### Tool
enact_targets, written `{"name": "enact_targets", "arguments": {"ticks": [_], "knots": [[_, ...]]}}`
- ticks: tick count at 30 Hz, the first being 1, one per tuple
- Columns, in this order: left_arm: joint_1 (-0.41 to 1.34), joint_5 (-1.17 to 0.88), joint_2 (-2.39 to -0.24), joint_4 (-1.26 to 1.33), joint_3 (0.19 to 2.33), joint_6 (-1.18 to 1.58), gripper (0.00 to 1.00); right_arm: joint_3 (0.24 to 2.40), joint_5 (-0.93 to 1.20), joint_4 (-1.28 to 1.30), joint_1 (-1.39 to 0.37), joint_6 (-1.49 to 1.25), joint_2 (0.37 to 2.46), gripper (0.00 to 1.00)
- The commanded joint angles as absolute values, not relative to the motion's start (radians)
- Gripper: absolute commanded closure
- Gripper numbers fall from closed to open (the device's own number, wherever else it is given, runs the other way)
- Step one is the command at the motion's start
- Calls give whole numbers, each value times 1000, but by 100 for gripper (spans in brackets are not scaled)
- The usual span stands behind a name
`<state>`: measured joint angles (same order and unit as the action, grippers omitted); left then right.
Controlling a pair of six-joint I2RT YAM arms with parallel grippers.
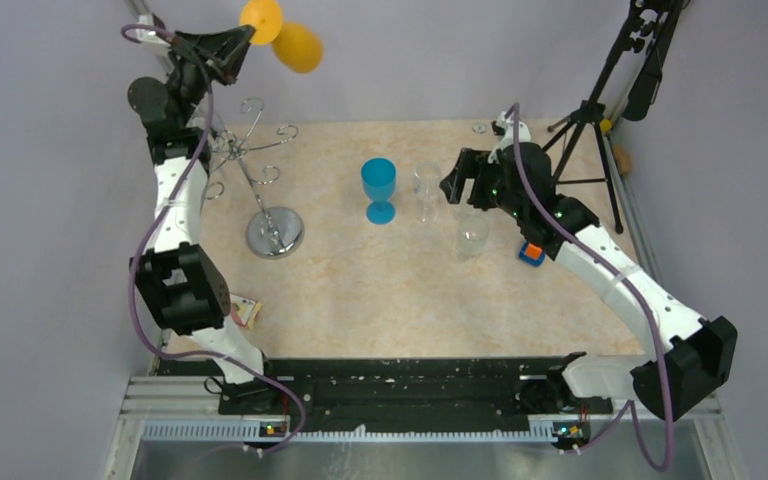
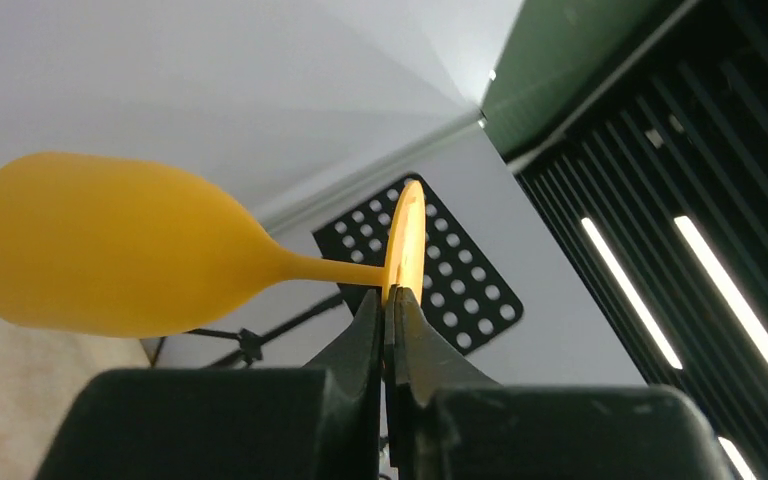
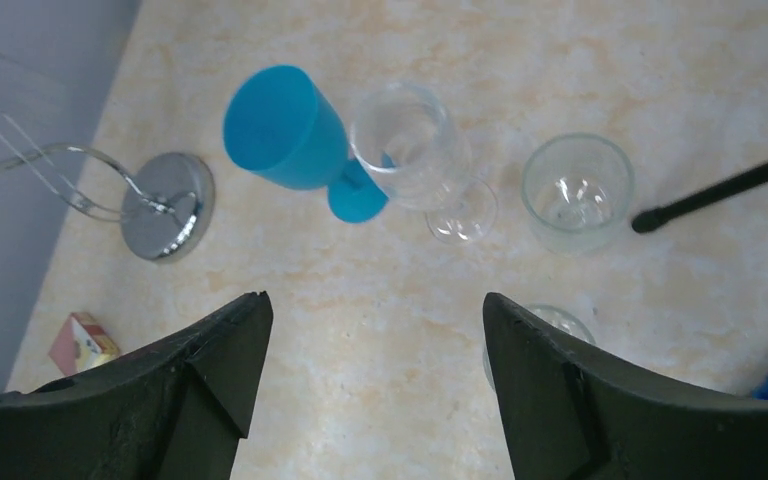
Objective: Take the wine glass off the wine glass rack
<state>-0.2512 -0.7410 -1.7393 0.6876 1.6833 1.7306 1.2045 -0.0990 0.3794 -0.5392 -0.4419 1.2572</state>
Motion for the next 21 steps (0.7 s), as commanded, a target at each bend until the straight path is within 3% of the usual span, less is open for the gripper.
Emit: {"name": "enact_targets", "arguments": {"ticks": [1,8,21], "knots": [[-155,-775,-1704,850,1674,1859,100,1216,35,134,-538,-449,1208,20],[-27,-675,-1613,998,1509,2058,100,1219,223,-283,-539,-602,1237,18],[99,-587,-1452,1080,1297,2294,100,1223,238,-694,-539,-1028,1389,19]]}}
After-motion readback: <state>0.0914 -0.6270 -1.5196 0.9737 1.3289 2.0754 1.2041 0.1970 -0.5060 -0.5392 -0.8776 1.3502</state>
